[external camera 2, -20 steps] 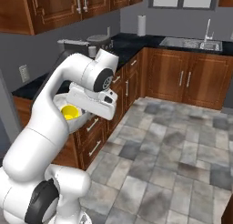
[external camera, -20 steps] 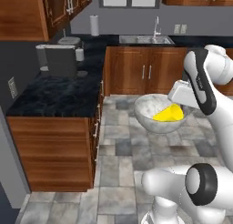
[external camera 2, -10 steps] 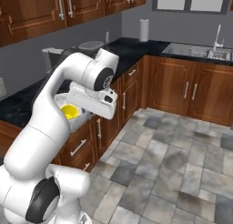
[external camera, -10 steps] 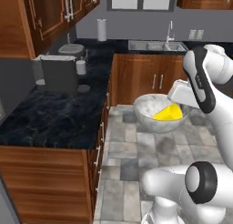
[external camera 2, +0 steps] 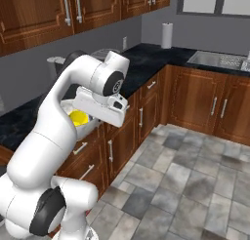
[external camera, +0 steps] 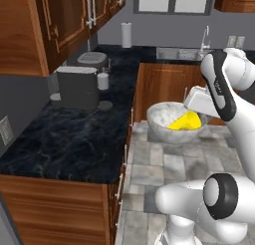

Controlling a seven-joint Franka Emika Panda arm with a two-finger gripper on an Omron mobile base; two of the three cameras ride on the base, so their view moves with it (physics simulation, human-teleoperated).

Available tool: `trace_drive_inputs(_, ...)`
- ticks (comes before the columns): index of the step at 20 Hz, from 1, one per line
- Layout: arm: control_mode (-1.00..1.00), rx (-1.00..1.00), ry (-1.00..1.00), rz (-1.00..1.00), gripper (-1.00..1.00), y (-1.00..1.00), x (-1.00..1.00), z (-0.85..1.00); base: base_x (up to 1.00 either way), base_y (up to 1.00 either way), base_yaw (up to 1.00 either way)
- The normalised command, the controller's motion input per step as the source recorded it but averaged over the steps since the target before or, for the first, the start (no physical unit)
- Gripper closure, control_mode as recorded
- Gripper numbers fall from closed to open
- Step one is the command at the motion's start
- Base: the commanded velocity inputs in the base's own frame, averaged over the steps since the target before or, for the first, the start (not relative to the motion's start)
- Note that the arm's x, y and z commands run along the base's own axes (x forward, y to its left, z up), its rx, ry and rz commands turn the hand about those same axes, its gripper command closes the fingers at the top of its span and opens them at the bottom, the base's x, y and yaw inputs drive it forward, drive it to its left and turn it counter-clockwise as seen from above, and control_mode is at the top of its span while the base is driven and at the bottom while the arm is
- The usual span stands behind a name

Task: Place the cup inside the bowl on the dining table and move the bowl to any counter.

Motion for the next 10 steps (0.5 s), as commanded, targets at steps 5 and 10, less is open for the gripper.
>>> trace_drive_inputs(5,1.0,0.0,0.0,0.0,1.0,0.0,0.0,0.0,0.53,0.47,0.14)
trace_drive_inputs(10,1.0,0.0,0.0,0.0,1.0,0.0,0.0,0.0,0.08,0.13,0.06)
